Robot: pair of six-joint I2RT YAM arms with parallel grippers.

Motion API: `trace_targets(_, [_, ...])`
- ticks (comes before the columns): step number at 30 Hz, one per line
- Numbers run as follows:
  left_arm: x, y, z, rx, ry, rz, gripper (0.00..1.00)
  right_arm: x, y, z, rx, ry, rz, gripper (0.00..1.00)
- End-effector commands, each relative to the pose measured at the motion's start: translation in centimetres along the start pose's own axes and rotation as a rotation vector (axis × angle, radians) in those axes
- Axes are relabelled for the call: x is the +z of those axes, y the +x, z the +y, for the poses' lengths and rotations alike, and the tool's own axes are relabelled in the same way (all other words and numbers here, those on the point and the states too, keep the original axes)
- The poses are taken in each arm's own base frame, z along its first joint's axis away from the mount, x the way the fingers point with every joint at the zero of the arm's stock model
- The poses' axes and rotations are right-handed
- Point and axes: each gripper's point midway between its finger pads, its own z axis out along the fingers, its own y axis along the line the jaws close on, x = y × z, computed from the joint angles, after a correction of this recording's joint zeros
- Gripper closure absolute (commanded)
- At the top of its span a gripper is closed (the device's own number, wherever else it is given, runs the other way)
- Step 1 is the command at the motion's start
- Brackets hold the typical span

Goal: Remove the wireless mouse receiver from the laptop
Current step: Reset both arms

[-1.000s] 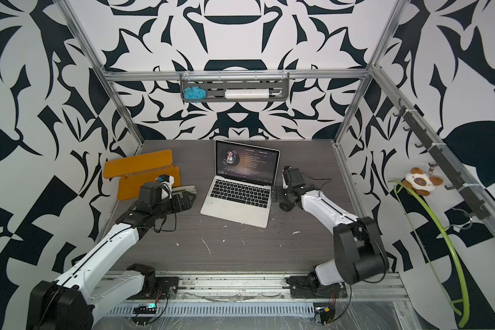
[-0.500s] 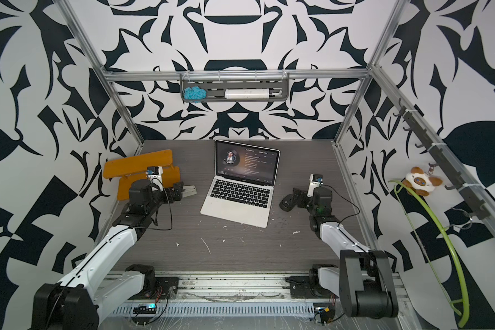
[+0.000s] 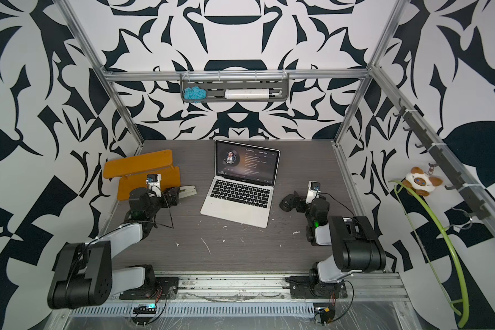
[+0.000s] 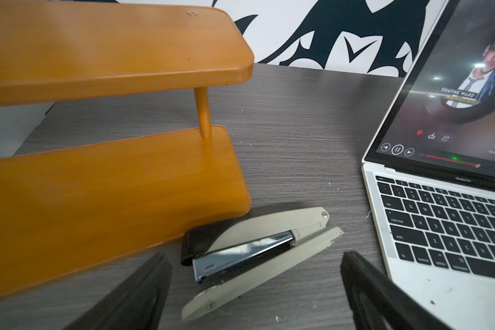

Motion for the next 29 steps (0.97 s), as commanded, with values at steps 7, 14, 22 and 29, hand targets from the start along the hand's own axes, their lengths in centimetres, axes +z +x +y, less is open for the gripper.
trace_targets(7, [1.6,0.2,-0.2,0.094,0.034,-0.148,0.01,0.6,-2.8,0.5,-0.027,-0.026,-0.087,0.0])
trace_targets(14, [2.4,0.6,1.3,0.049,-0.035,-0.047,0.01,0.5,-2.8,0.5,-0.028,-0.022,-0.088,0.0])
trace_targets(22, [2.4,0.6,1.3,0.05,-0.033,-0.058,0.01,0.5,-2.8,0.4,-0.026,-0.02,-0.088,0.0])
trace_targets(29, [2.4,0.6,1.3,0.051,-0.033,-0.059,0.01,0.4,-2.9,0.5,-0.023,-0.027,-0.095,0.0])
